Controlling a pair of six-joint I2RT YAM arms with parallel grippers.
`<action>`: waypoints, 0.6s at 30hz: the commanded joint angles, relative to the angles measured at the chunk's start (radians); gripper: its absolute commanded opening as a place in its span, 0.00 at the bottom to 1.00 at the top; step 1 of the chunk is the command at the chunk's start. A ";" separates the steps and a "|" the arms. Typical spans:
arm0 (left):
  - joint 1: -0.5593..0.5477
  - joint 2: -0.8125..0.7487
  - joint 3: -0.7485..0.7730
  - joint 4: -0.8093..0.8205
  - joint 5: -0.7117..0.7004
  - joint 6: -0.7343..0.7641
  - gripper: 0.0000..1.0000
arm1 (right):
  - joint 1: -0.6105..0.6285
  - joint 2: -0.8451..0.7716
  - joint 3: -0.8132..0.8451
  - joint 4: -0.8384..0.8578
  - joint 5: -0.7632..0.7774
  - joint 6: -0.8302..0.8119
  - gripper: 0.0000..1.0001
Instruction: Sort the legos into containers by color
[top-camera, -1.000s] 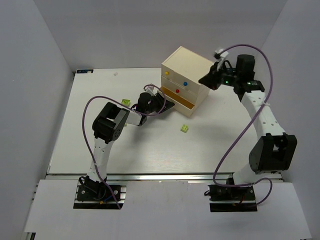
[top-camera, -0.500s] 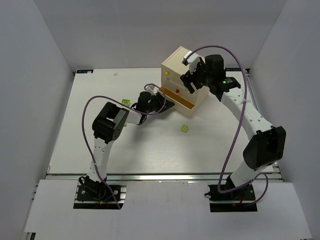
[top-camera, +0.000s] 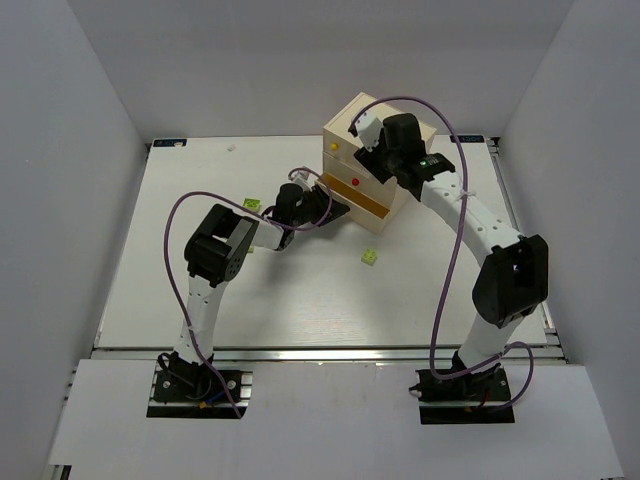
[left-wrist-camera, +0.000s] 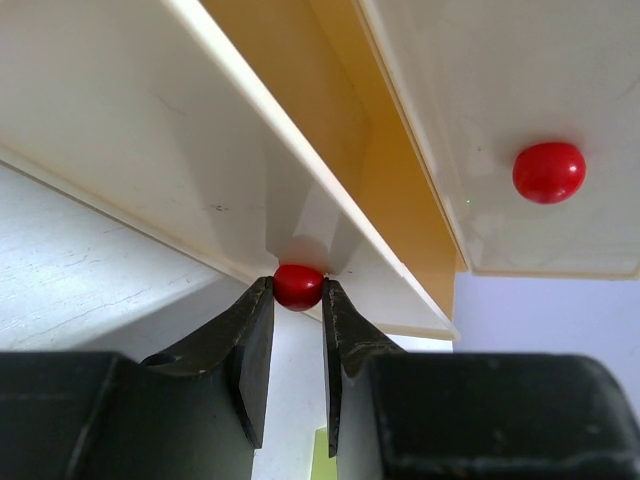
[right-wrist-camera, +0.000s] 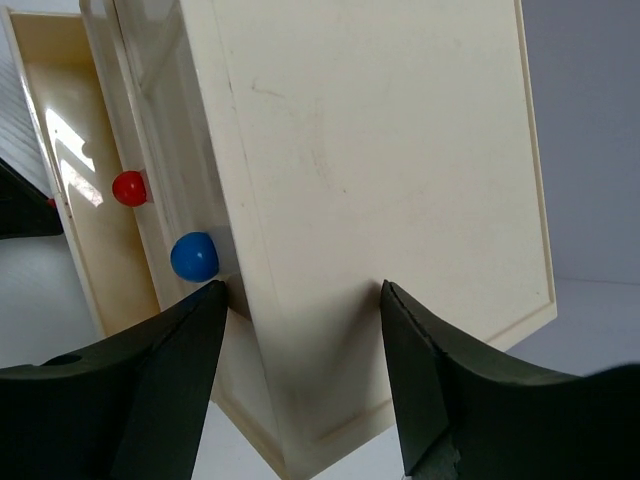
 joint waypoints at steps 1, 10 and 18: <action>0.009 -0.072 -0.031 -0.011 0.023 0.024 0.15 | -0.020 0.035 0.028 0.039 0.126 -0.035 0.64; 0.028 -0.118 -0.098 -0.003 0.026 0.040 0.14 | -0.021 0.050 0.033 0.022 0.120 -0.034 0.59; 0.037 -0.144 -0.118 -0.014 0.050 0.061 0.14 | -0.021 0.058 0.024 0.011 0.114 -0.026 0.60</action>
